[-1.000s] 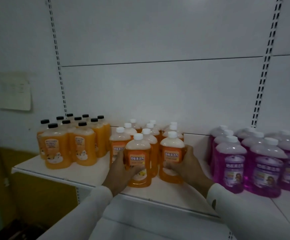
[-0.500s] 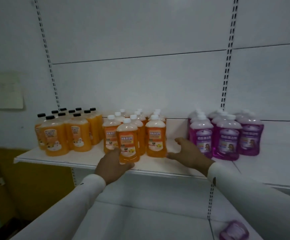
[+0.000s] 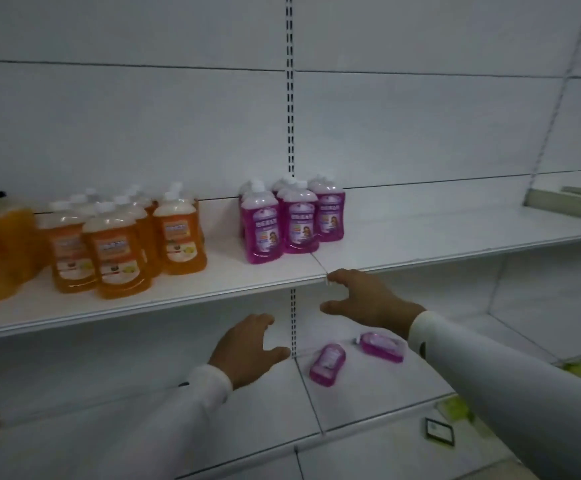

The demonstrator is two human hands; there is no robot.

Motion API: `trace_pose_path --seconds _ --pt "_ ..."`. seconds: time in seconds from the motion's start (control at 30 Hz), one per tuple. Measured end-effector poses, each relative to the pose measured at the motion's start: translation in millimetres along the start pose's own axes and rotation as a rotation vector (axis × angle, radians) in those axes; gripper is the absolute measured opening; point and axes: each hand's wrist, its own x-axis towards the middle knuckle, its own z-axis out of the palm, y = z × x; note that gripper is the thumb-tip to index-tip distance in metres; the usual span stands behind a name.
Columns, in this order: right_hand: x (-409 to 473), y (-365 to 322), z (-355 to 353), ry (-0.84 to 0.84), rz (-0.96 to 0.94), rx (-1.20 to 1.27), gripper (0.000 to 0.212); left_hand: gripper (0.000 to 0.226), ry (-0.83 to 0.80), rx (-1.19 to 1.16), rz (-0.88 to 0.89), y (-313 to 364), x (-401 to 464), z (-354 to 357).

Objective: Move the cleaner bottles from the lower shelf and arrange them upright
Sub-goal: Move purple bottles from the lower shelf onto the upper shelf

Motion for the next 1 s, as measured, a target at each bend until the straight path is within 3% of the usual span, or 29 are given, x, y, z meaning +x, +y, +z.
trace_pose_path --seconds 0.2,0.57,1.0 --pt "-26 83 6 -0.030 0.120 0.045 0.072 0.066 -0.096 -0.037 0.036 50 27 72" --pt "-2 255 39 -0.130 0.198 0.179 0.064 0.060 -0.153 -0.119 -0.111 105 92 212" --pt "77 365 126 -0.298 0.341 0.216 0.060 0.054 -0.224 -0.195 -0.334 55 177 323"
